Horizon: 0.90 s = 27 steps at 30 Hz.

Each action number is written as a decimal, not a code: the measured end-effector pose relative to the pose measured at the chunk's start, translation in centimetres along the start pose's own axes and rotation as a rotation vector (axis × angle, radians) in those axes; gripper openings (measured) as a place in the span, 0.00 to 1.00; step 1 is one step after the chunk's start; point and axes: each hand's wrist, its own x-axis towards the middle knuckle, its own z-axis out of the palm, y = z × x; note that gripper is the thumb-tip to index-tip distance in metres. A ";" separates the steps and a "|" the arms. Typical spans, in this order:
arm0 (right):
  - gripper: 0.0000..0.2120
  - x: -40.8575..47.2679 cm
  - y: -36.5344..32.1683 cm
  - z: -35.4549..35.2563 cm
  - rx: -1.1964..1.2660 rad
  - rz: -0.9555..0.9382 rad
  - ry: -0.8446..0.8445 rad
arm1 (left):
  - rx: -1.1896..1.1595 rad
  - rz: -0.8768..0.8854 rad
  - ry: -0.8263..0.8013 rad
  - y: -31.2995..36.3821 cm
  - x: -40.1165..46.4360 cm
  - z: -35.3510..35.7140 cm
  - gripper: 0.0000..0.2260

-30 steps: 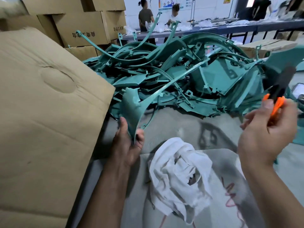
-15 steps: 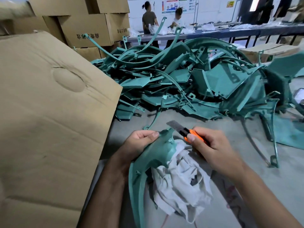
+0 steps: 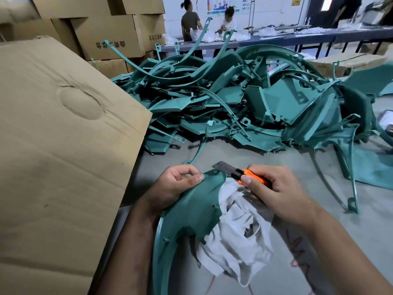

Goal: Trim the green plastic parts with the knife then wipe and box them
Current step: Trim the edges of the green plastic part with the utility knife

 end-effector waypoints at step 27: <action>0.19 0.1 -0.6 1.6 -0.106 0.103 0.214 | -0.064 0.105 -0.059 -0.2 0.1 1.5 0.07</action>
